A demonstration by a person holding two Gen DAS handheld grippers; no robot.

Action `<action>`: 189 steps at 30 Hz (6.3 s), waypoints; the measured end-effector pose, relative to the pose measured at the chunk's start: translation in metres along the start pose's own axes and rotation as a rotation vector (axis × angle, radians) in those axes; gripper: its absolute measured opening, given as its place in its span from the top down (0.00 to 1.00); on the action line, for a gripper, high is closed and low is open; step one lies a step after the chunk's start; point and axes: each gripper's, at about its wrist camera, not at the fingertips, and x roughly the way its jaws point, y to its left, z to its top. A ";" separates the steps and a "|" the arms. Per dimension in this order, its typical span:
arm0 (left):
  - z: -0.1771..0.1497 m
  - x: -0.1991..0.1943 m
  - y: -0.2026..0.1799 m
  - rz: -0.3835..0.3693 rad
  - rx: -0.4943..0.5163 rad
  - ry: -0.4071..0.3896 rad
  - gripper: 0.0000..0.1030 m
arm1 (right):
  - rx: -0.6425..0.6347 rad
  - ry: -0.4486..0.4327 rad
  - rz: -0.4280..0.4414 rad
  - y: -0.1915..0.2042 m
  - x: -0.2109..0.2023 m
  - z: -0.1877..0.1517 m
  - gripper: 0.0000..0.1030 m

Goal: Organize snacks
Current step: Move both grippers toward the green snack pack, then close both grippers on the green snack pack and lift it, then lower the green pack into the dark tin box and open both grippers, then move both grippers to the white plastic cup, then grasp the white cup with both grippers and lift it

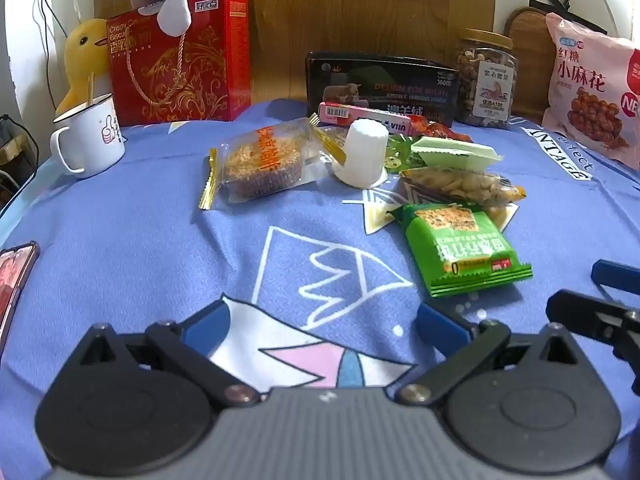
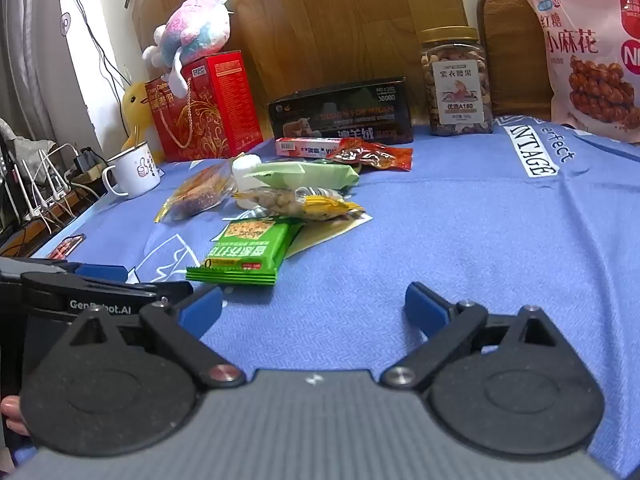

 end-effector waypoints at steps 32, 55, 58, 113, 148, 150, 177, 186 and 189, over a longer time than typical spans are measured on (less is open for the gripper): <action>0.012 -0.014 0.031 -0.097 0.002 -0.041 0.00 | -0.089 0.055 -0.022 0.009 0.005 0.002 0.00; 0.089 -0.003 0.033 -0.552 -0.068 0.150 0.47 | -0.340 0.139 0.269 0.050 0.029 0.065 0.65; 0.119 -0.019 0.037 -0.543 -0.041 0.048 0.45 | -0.312 0.067 0.273 0.051 0.036 0.093 0.65; 0.245 0.126 -0.005 -0.602 -0.016 -0.036 0.62 | -0.180 -0.111 0.115 -0.030 0.131 0.172 0.61; 0.236 0.172 0.065 -0.369 -0.272 0.062 0.16 | 0.196 -0.092 0.022 -0.090 0.140 0.181 0.41; 0.230 0.148 0.079 -0.383 -0.283 0.014 0.16 | 0.205 -0.132 0.041 -0.095 0.121 0.175 0.42; 0.082 0.038 0.141 -0.571 -0.401 0.027 0.18 | -0.438 0.063 0.235 0.061 0.102 0.079 0.68; 0.069 0.027 0.107 -0.656 -0.273 0.081 0.16 | -0.479 0.126 0.260 0.044 0.040 0.033 0.63; 0.073 0.024 0.095 -0.668 -0.249 0.084 0.15 | -0.403 0.140 0.249 0.034 0.038 0.033 0.58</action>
